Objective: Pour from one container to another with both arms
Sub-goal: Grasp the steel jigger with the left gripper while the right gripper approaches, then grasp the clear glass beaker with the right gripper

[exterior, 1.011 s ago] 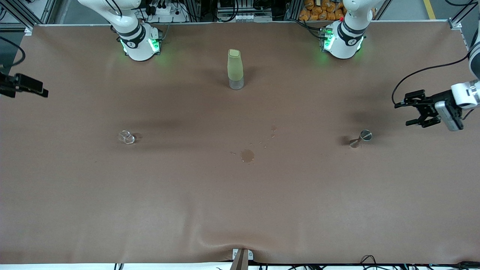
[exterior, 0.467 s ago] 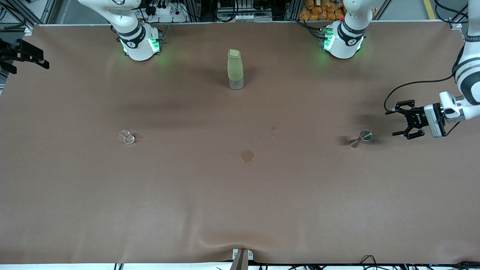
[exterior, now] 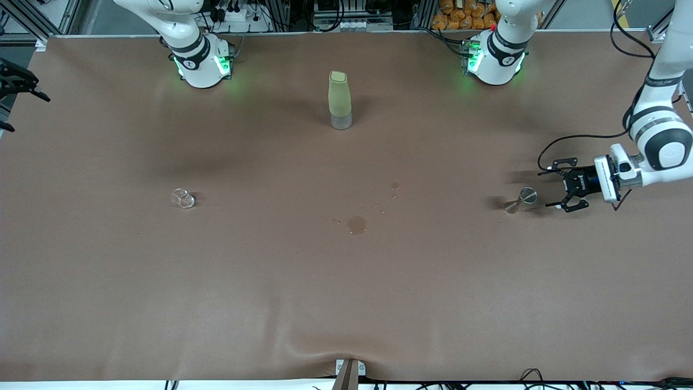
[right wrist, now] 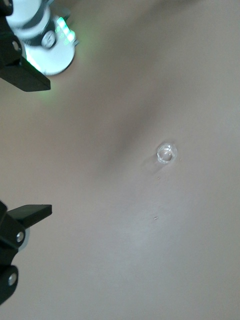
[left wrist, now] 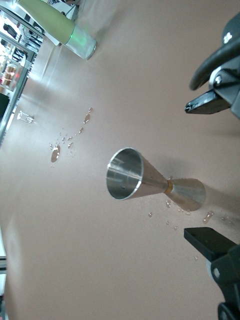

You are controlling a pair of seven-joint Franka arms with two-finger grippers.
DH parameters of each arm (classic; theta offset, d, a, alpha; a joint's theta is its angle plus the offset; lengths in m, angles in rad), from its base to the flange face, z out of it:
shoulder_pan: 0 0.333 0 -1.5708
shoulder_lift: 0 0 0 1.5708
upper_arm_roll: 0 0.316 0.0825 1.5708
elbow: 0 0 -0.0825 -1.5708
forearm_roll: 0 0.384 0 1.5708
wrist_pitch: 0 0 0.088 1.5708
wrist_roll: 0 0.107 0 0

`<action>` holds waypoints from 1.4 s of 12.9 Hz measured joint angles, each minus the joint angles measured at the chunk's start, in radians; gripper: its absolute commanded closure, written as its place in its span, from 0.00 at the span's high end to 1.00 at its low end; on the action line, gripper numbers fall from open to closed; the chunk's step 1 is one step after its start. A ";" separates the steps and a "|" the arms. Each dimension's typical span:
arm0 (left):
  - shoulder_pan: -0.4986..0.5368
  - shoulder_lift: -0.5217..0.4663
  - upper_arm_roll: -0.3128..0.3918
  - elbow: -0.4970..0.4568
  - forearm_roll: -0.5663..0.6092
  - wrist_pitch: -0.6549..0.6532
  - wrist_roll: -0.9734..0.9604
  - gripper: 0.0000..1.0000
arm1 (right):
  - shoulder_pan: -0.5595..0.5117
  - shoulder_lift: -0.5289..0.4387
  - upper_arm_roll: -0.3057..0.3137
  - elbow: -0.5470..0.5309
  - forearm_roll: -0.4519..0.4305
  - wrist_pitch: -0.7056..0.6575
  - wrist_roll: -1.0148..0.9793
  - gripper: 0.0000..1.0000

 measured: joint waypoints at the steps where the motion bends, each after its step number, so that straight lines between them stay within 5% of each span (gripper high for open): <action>1: 0.004 0.022 0.000 0.006 -0.013 -0.001 0.045 1.00 | -0.001 0.002 -0.037 -0.027 0.030 0.026 -0.118 1.00; 7: 0.009 0.144 -0.012 0.095 -0.099 -0.080 0.285 1.00 | -0.002 0.094 -0.223 -0.165 0.305 0.133 -0.784 1.00; 15: 0.009 0.243 -0.059 0.107 -0.156 -0.098 0.418 0.93 | -0.004 0.407 -0.312 -0.178 0.668 0.061 -1.342 1.00; 18: 0.010 0.243 -0.059 0.113 -0.156 -0.109 0.417 0.79 | -0.019 0.536 -0.315 -0.176 0.780 0.007 -1.479 1.00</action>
